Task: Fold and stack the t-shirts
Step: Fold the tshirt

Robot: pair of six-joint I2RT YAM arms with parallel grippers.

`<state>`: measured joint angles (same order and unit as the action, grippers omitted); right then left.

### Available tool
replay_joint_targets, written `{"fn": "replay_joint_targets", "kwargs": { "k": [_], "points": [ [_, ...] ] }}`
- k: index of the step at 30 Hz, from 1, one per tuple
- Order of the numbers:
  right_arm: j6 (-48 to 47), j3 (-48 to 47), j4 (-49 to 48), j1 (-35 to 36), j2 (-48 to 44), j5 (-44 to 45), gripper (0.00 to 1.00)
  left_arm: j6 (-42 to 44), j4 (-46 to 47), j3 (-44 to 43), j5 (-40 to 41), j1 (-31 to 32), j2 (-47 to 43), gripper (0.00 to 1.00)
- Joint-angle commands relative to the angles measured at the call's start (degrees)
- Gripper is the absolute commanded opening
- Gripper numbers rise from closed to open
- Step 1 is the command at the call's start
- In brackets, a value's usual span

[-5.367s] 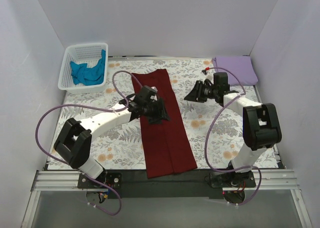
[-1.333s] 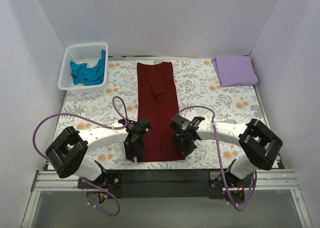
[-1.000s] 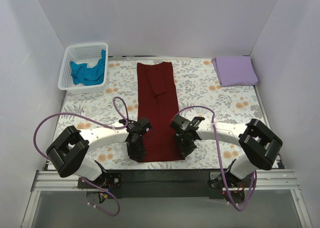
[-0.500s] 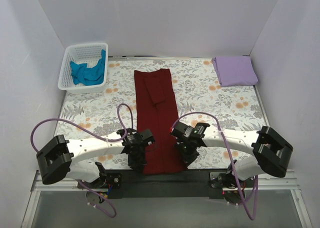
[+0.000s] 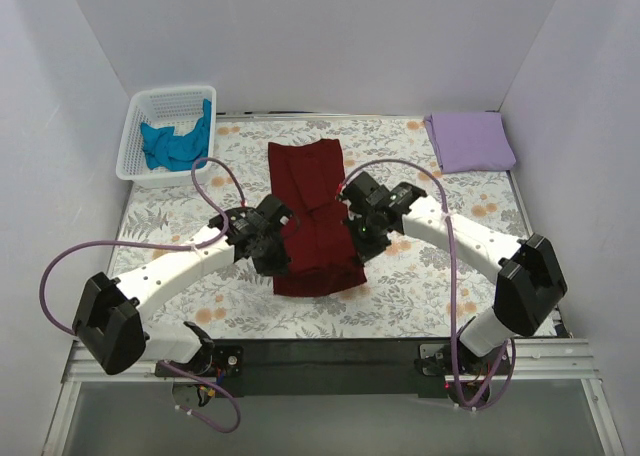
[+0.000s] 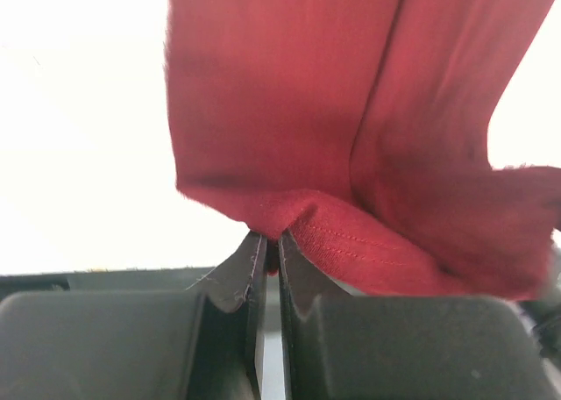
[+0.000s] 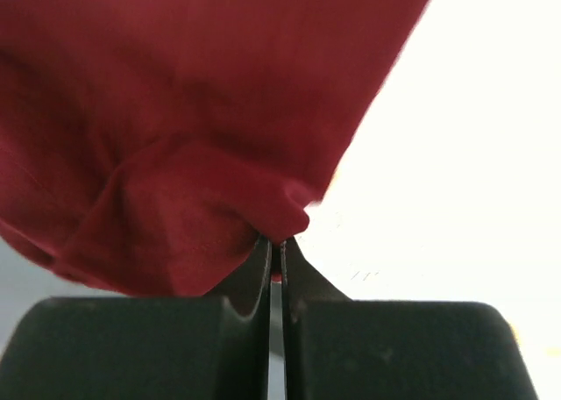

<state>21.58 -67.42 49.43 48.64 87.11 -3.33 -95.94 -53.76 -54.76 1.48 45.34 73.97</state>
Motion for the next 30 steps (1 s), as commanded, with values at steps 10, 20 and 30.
{"fn": "replay_joint_targets", "kwargs": {
  "k": [10,20,30],
  "points": [
    [-13.1,-24.2,3.7,-11.9,14.0,2.6,0.01,15.1,9.1,-14.2,8.7,-12.7,10.7,0.0],
    [-16.0,-35.2,3.5,-17.4,23.9,-0.4,0.01,20.3,16.7,-18.6,7.8,-20.1,18.6,0.01],
    [-17.4,-41.5,2.5,-19.7,34.5,-3.2,0.01,21.4,21.2,-19.0,5.7,-22.0,26.6,0.01]
  ]
}}
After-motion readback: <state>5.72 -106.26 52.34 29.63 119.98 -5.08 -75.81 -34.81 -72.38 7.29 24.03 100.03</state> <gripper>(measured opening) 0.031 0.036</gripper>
